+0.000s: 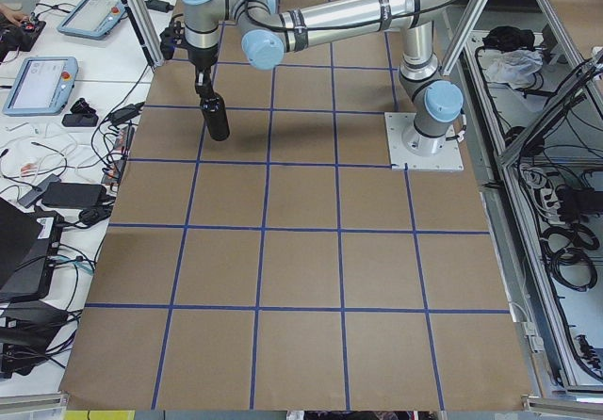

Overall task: Place wine into wine basket
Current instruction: 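Lift and carry the bottle with the left gripper toward the table center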

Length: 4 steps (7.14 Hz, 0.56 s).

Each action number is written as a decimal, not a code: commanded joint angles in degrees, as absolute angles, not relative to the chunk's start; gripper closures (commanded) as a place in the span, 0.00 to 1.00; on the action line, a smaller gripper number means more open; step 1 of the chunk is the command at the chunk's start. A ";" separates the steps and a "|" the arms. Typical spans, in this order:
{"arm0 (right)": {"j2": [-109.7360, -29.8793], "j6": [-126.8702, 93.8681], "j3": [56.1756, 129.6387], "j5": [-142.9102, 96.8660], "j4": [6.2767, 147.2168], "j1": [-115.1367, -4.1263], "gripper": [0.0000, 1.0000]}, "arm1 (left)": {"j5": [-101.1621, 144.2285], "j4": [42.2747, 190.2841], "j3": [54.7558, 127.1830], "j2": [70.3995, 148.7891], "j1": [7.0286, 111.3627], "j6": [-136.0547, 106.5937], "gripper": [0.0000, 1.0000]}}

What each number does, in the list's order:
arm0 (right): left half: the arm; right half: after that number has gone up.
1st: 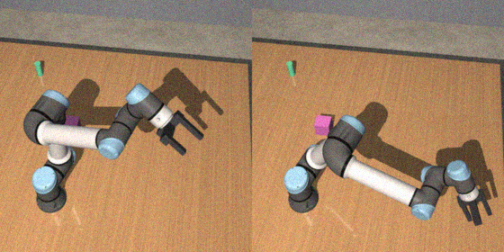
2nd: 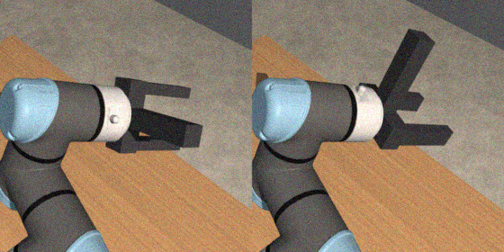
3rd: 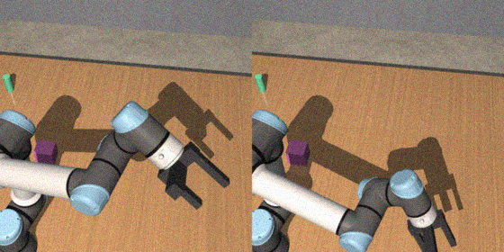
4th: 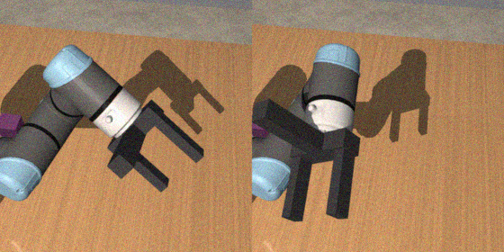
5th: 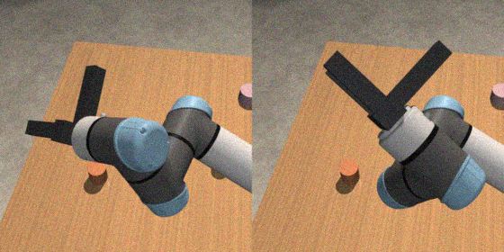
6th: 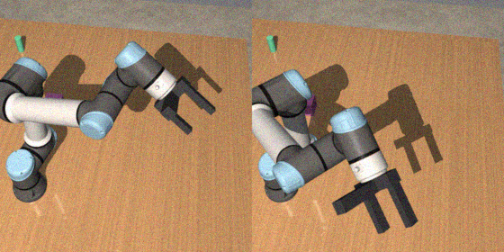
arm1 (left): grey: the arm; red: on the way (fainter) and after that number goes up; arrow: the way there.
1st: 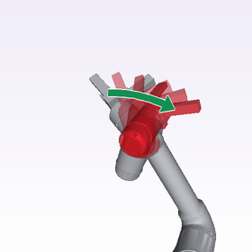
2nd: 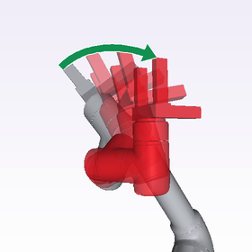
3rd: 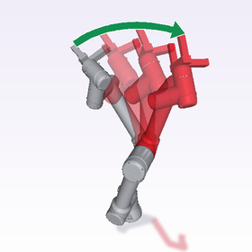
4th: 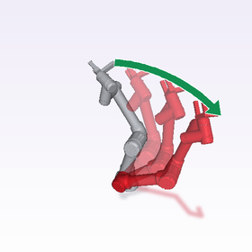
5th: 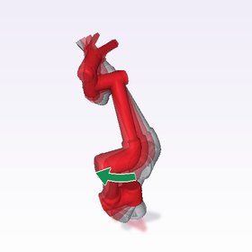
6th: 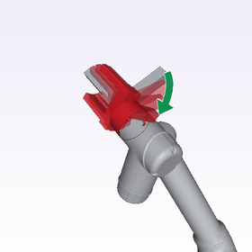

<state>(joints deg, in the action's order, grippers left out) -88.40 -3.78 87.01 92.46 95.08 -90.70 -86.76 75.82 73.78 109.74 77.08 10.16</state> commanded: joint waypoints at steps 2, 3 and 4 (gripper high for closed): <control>-88.33 -3.78 87.01 92.46 95.01 -90.70 0.00 | -87.28 74.63 83.20 103.90 87.78 -2.68 1.00; -88.33 -3.78 87.01 92.46 95.01 -90.70 0.00 | -87.45 73.05 85.23 102.76 90.33 -5.60 1.00; -88.42 -3.78 87.01 92.46 95.01 -90.70 0.00 | -87.63 73.04 86.65 101.79 93.48 -9.54 1.00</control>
<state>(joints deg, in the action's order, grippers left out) -88.36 -3.78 87.01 92.46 95.01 -90.70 -87.45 73.62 84.48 103.13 89.93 -5.12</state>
